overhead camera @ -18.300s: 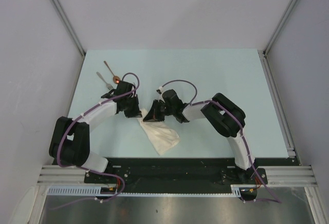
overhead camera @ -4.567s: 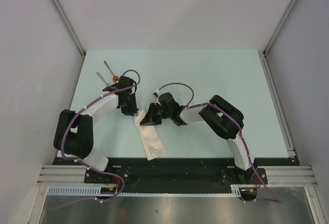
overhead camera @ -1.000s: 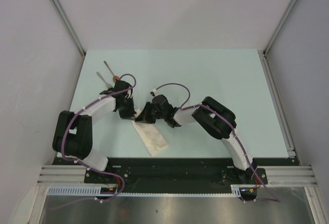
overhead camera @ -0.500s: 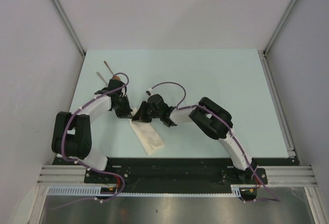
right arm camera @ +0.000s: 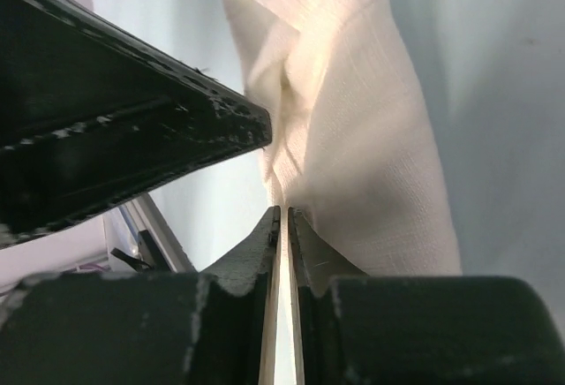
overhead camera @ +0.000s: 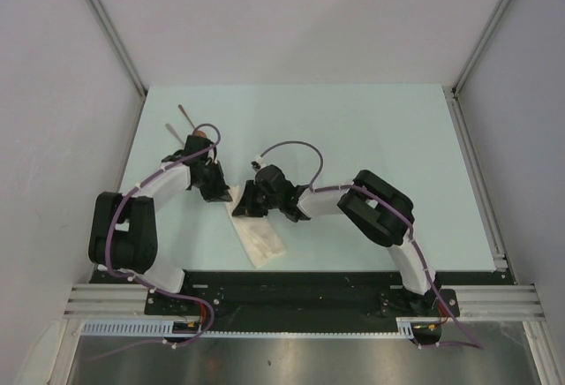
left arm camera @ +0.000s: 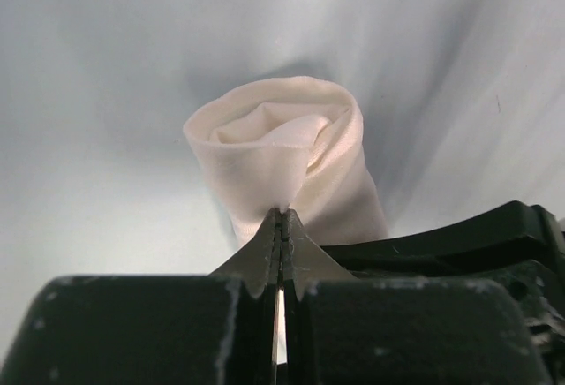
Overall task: Fold the napkin into a case and place the utensils inside
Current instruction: Smooth out the smaller rectangle-folded napkin at the center of the board.
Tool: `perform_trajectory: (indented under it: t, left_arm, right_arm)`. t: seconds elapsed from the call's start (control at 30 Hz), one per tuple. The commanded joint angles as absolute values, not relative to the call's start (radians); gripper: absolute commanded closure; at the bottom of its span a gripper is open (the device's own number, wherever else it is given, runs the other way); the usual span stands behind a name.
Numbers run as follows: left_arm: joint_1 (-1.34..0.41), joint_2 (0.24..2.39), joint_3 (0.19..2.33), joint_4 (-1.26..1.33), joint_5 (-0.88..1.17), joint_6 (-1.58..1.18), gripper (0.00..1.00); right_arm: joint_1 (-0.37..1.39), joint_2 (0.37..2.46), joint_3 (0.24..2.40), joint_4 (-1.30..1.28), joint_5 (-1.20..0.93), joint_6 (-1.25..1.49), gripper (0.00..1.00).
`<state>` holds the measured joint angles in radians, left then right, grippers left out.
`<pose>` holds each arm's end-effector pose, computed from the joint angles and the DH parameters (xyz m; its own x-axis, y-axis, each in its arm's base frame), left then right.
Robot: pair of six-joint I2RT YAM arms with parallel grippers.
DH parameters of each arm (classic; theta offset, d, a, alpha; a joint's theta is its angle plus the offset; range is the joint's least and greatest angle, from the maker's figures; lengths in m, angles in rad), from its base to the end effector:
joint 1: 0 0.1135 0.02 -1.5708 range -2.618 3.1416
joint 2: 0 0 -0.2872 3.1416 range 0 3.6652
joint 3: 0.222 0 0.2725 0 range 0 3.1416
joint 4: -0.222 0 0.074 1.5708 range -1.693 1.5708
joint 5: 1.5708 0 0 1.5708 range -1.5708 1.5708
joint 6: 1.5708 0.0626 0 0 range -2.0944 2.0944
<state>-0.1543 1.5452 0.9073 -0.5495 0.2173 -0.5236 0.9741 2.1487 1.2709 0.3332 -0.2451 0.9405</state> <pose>0.3067 -0.0614 0.1652 -0.9085 -0.3528 -0.2240 -0.2592 0.8961 -0.3602 0.2729 0.4288 0.1181 -0.9141 0.0491 -0.4026 -0.3065 0.5663 0.7651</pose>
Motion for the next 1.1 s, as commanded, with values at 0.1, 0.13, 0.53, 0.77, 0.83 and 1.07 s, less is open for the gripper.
perform_trajectory:
  t: [0.1, 0.13, 0.53, 0.77, 0.83, 1.07]
  left_arm:
    - [-0.153, 1.548, 0.899, -0.492, 0.25, -0.54, 1.0]
    - [-0.153, 1.551, 0.896, -0.486, 0.253, -0.54, 1.0]
    - [-0.147, 1.465, 0.925, -0.494, 0.25, -0.534, 0.77]
    - [-0.121, 1.306, 1.008, -0.589, 0.193, -0.515, 0.6]
    - [-0.12, 1.26, 0.996, -0.591, 0.164, -0.515, 0.58]
    - [-0.127, 1.164, 0.786, -0.578, 0.264, -0.566, 0.67]
  right_arm:
    - [1.0, 2.252, 1.342, 0.35, -0.291, 0.933, 0.89]
    - [1.0, 2.278, 1.36, 0.332, -0.299, 0.93, 0.89]
    - [0.971, 2.051, 1.399, 0.062, -0.318, 0.718, 0.78]
    - [0.976, 1.89, 1.428, -0.176, -0.328, 0.621, 0.57]
    - [0.982, 1.868, 1.437, -0.28, -0.316, 0.571, 0.46]
    - [1.049, 1.839, 1.483, -0.572, -0.111, 0.436, 0.28]
